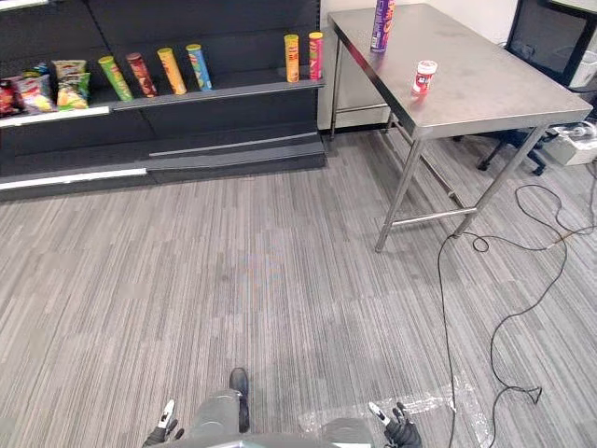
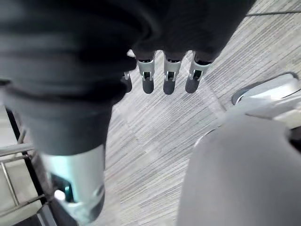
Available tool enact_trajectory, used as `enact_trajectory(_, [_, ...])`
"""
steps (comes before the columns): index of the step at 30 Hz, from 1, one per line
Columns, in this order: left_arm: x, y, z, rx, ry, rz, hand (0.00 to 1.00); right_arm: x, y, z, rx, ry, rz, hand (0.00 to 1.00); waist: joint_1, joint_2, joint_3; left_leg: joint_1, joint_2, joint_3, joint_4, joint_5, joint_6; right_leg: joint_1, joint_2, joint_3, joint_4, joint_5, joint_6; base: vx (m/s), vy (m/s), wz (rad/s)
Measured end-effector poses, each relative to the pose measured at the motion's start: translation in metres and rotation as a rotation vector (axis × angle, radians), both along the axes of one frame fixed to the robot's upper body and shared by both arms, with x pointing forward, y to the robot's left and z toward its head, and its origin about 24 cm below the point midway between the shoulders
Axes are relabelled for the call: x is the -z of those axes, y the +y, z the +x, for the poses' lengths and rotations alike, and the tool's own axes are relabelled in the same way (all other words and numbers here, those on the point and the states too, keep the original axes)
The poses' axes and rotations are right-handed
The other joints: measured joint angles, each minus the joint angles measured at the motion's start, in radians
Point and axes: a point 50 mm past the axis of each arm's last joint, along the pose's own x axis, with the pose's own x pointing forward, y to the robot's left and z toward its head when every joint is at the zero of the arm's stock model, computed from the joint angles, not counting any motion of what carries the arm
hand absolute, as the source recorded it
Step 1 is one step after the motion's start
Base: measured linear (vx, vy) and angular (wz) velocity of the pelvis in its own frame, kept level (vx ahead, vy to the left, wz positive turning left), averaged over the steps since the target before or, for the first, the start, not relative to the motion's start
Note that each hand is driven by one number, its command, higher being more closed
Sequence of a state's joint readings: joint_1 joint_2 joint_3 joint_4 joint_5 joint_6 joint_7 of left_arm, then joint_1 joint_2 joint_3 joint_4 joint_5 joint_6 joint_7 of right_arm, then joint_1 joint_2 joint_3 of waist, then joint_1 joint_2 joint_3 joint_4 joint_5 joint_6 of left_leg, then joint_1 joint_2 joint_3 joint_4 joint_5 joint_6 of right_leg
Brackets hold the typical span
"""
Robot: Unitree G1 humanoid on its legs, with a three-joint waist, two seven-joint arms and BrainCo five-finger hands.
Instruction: Put the gum and the chips on the shelf.
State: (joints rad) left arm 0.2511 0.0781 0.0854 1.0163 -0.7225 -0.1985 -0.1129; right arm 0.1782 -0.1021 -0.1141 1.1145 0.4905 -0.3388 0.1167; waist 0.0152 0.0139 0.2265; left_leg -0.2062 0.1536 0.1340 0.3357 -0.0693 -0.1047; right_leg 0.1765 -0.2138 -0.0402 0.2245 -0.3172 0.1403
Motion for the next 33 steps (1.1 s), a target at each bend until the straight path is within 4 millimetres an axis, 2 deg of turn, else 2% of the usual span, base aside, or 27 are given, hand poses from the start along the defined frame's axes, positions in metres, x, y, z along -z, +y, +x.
enact_trajectory(1, [-0.001, 0.002, 0.000, 0.011, -0.001, 0.010, 0.00, 0.000, 0.003, 0.001, 0.004, -0.004, 0.009, 0.00, -0.001, -0.008, -0.003, -0.005, -0.011, 0.014, 0.021, -0.026, 0.015, 0.005, -0.012, 0.010, -0.004, 0.001, -0.001, 0.45, 0.449, -0.43])
enact_trajectory(3, [-0.002, 0.007, 0.003, 0.034, -0.002, 0.031, 0.00, 0.001, 0.010, 0.006, 0.016, -0.020, 0.028, 0.00, 0.003, -0.041, -0.017, -0.018, -0.065, 0.050, 0.072, -0.093, 0.052, -0.007, -0.047, 0.015, 0.020, 0.049, 0.002, 0.36, 0.252, -0.14])
enact_trajectory(6, [0.000, 0.003, 0.002, 0.044, 0.009, 0.009, 0.00, 0.000, 0.006, 0.006, 0.051, -0.023, 0.017, 0.00, 0.001, -0.027, -0.031, -0.012, -0.103, 0.064, 0.092, -0.138, 0.083, -0.018, -0.081, 0.040, 0.048, 0.111, 0.018, 0.31, 0.281, 0.00])
enact_trajectory(8, [0.001, 0.002, 0.000, 0.051, 0.023, 0.008, 0.00, 0.000, 0.005, 0.005, 0.069, -0.025, 0.000, 0.00, 0.003, -0.024, -0.044, 0.027, -0.142, 0.077, 0.082, -0.161, 0.128, -0.073, -0.120, 0.053, 0.188, 0.166, 0.039, 0.37, 0.281, -0.03])
enact_trajectory(9, [0.002, 0.003, -0.003, 0.049, 0.033, 0.007, 0.00, 0.000, 0.006, 0.004, 0.074, -0.019, -0.002, 0.00, 0.002, -0.026, -0.054, 0.035, -0.153, 0.079, 0.077, -0.169, 0.140, -0.100, -0.130, 0.055, 0.240, 0.182, 0.035, 0.25, 0.163, 0.11])
enact_trajectory(10, [0.002, 0.005, -0.005, 0.053, 0.042, 0.012, 0.00, 0.000, 0.005, 0.001, 0.081, -0.013, -0.011, 0.00, 0.000, -0.038, -0.067, 0.056, -0.180, 0.081, 0.057, -0.179, 0.156, -0.154, -0.156, 0.058, 0.357, 0.237, 0.013, 0.33, 0.198, 0.23])
enact_trajectory(11, [0.002, 0.006, -0.005, 0.072, 0.046, 0.014, 0.00, 0.000, 0.005, 0.000, 0.087, -0.018, -0.022, 0.00, -0.008, -0.042, -0.072, 0.089, -0.204, 0.078, 0.033, -0.188, 0.171, -0.201, -0.179, 0.057, 0.464, 0.318, -0.025, 0.33, 0.196, 0.27])
enact_trajectory(12, [0.002, 0.007, -0.006, 0.080, 0.047, 0.016, 0.00, -0.001, 0.006, 0.001, 0.088, -0.025, -0.025, 0.00, -0.011, -0.044, -0.072, 0.104, -0.214, 0.075, 0.021, -0.192, 0.178, -0.225, -0.191, 0.054, 0.514, 0.368, -0.043, 0.37, 0.214, 0.24])
enact_trajectory(13, [0.002, 0.007, -0.005, 0.094, 0.047, 0.018, 0.00, -0.002, 0.006, 0.004, 0.091, -0.047, -0.031, 0.00, -0.013, -0.041, -0.068, 0.139, -0.221, 0.069, -0.001, -0.201, 0.194, -0.280, -0.206, 0.042, 0.630, 0.400, -0.051, 0.28, 0.145, 0.07])
enact_trajectory(14, [0.002, 0.008, -0.005, 0.115, 0.051, 0.027, 0.00, -0.005, 0.006, 0.008, 0.085, -0.070, -0.041, 0.00, -0.010, -0.042, -0.067, 0.180, -0.223, 0.068, -0.032, -0.204, 0.198, -0.339, -0.201, 0.014, 0.746, 0.341, -0.069, 0.28, 0.132, -0.01])
enact_trajectory(15, [0.002, 0.008, -0.005, 0.123, 0.055, 0.031, 0.00, -0.006, 0.007, 0.010, 0.074, -0.082, -0.044, 0.00, -0.011, -0.041, -0.065, 0.205, -0.222, 0.067, -0.053, -0.203, 0.199, -0.359, -0.193, -0.013, 0.779, 0.300, -0.070, 0.27, 0.100, -0.08])
enact_trajectory(16, [0.002, 0.008, -0.006, 0.123, 0.062, 0.034, 0.00, -0.007, 0.008, 0.013, 0.057, -0.098, -0.051, 0.00, -0.012, -0.037, -0.062, 0.244, -0.216, 0.066, -0.082, -0.202, 0.200, -0.379, -0.175, -0.063, 0.799, 0.231, -0.069, 0.28, 0.056, -0.14])
enact_trajectory(17, [0.002, 0.007, -0.006, 0.131, 0.070, 0.036, 0.00, -0.009, 0.009, 0.018, 0.041, -0.119, -0.059, 0.00, -0.012, -0.032, -0.060, 0.306, -0.198, 0.063, -0.127, -0.202, 0.200, -0.402, -0.116, -0.137, 0.745, 0.136, -0.065, 0.27, 0.028, -0.13])
enact_trajectory(19, [0.003, 0.006, -0.008, 0.141, 0.087, 0.032, 0.00, -0.011, 0.009, 0.022, 0.034, -0.140, -0.072, 0.00, -0.017, -0.024, -0.057, 0.348, -0.171, 0.053, -0.161, -0.202, 0.200, -0.428, -0.037, -0.186, 0.617, 0.090, -0.071, 0.24, -0.038, 0.05])
enact_trajectory(20, [0.004, 0.005, -0.009, 0.142, 0.095, 0.032, 0.00, -0.013, 0.008, 0.024, 0.037, -0.151, -0.078, 0.00, -0.028, -0.019, -0.053, 0.370, -0.150, 0.040, -0.180, -0.203, 0.198, -0.458, 0.017, -0.211, 0.492, 0.089, -0.073, 0.34, -0.125, 0.38])
enact_trajectory(21, [0.004, 0.005, -0.009, 0.141, 0.095, 0.032, 0.00, -0.013, 0.007, 0.024, 0.046, -0.158, -0.084, 0.00, -0.037, -0.016, -0.048, 0.389, -0.134, 0.019, -0.198, -0.210, 0.187, -0.489, 0.051, -0.221, 0.360, 0.106, -0.065, 0.31, -0.132, 0.47])
enact_trajectory(22, [0.004, 0.004, -0.009, 0.139, 0.095, 0.031, 0.00, -0.013, 0.007, 0.023, 0.047, -0.159, -0.086, 0.00, -0.039, -0.014, -0.046, 0.399, -0.127, 0.011, -0.201, -0.216, 0.177, -0.498, 0.062, -0.224, 0.292, 0.123, -0.062, 0.32, -0.146, 0.47])
enact_trajectory(24, [0.004, 0.003, -0.008, 0.111, 0.085, 0.027, 0.00, -0.013, 0.008, 0.019, 0.059, -0.156, -0.080, 0.00, -0.036, -0.016, -0.043, 0.437, -0.114, -0.017, -0.208, -0.259, 0.144, -0.502, 0.073, -0.218, 0.050, 0.237, -0.054, 0.31, -0.171, 0.47])
enact_trajectory(25, [0.004, 0.003, -0.007, 0.094, 0.079, 0.025, 0.00, -0.013, 0.008, 0.017, 0.062, -0.152, -0.082, 0.00, -0.032, -0.017, -0.042, 0.460, -0.114, -0.031, -0.204, -0.287, 0.130, -0.503, 0.068, -0.207, -0.004, 0.269, -0.048, 0.47, -0.258, 0.42])
enact_trajectory(26, [0.004, 0.002, -0.008, 0.076, 0.079, 0.021, 0.00, -0.013, 0.009, 0.015, 0.068, -0.149, -0.083, 0.00, -0.035, -0.018, -0.043, 0.488, -0.111, -0.041, -0.196, -0.321, 0.118, -0.504, 0.055, -0.197, -0.011, 0.282, -0.054, 0.56, -0.283, 0.37])
enact_trajectory(27, [0.005, -0.005, -0.012, 0.065, 0.085, 0.000, 0.00, -0.015, 0.002, 0.013, 0.072, -0.150, -0.102, 0.00, -0.039, 0.001, -0.047, 0.522, -0.080, -0.051, -0.191, -0.346, 0.084, -0.510, 0.067, -0.213, 0.063, 0.355, -0.078, 0.52, -0.244, 0.36])
enact_trajectory(28, [0.006, -0.007, -0.012, 0.075, 0.087, -0.002, 0.00, -0.016, -0.001, 0.014, 0.076, -0.156, -0.110, 0.00, -0.040, 0.022, -0.050, 0.526, -0.066, -0.052, -0.185, -0.341, 0.075, -0.512, 0.079, -0.217, 0.090, 0.355, -0.079, 0.67, -0.314, 0.30])
enact_trajectory(29, [0.006, -0.017, -0.009, 0.091, 0.070, -0.016, 0.00, -0.018, -0.006, 0.015, 0.077, -0.164, -0.125, 0.00, -0.039, 0.036, -0.053, 0.517, -0.039, -0.050, -0.155, -0.310, 0.057, -0.518, 0.093, -0.235, 0.123, 0.327, -0.123, 0.56, -0.268, 0.14])
enact_trajectory(31, [0.005, -0.017, -0.004, 0.075, 0.042, -0.017, 0.00, -0.020, -0.007, 0.022, 0.071, -0.184, -0.126, 0.00, -0.035, 0.050, -0.058, 0.495, -0.019, -0.035, -0.089, -0.247, 0.032, -0.516, 0.106, -0.245, 0.166, 0.286, -0.161, 0.58, -0.304, -0.03])
enact_trajectory(33, [0.004, -0.018, 0.002, 0.063, 0.022, -0.020, 0.00, -0.021, -0.002, 0.030, 0.055, -0.203, -0.118, 0.00, -0.037, 0.045, -0.055, 0.455, 0.004, -0.036, 0.056, -0.185, 0.018, -0.488, 0.122, -0.246, 0.195, 0.227, -0.178, 0.46, -0.236, -0.13])
